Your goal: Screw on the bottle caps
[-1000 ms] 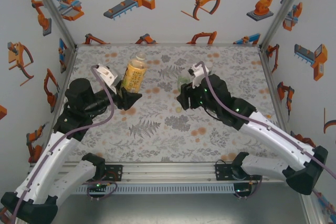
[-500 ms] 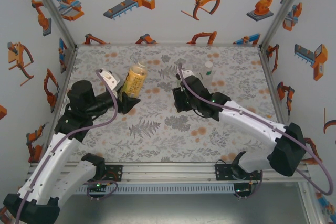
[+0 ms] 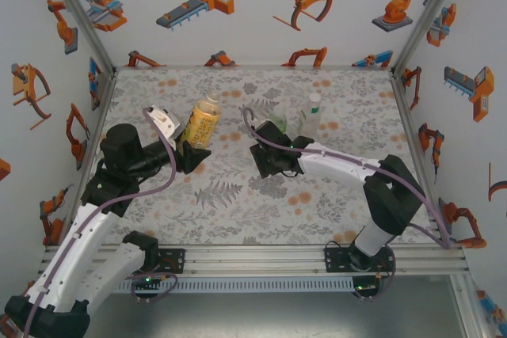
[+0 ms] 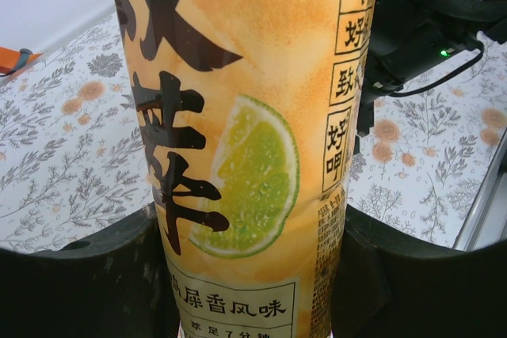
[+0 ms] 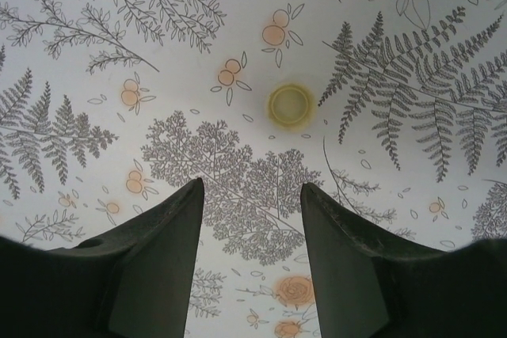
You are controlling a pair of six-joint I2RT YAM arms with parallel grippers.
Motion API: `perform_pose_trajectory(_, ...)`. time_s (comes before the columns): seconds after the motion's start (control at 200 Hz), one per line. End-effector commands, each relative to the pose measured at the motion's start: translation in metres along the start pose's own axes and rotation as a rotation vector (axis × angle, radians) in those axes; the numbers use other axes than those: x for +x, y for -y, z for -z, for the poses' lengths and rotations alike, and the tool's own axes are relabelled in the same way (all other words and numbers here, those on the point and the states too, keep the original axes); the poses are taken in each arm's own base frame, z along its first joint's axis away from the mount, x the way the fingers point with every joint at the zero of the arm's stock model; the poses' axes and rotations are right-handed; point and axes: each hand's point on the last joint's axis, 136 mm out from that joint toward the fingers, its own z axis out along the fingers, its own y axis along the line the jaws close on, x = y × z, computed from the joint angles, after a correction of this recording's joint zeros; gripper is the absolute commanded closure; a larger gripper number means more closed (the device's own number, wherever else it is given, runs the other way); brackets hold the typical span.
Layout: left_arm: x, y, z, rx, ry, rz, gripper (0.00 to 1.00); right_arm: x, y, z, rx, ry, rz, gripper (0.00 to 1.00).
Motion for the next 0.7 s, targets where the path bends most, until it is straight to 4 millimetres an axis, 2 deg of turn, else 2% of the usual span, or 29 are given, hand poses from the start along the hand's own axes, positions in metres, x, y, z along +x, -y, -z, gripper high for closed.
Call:
perform_pose_trajectory(0.0, -0.002, 0.001, 0.001, 0.004, 0.011, -0.009, 1.0, -0.019, -0.003, -0.005, -0.027, 0.031, 0.014, 0.49)
perform_pose_trajectory(0.401, 0.0, 0.0, 0.0, 0.003, 0.008, -0.005, 1.0, -0.022, -0.006, -0.041, -0.072, -0.029, 0.008, 0.51)
perform_pose_trajectory(0.696, 0.001, -0.001, -0.002, 0.005, 0.004, 0.001, 1.0, -0.002, -0.007, -0.054, -0.085, -0.097, 0.001, 0.51)
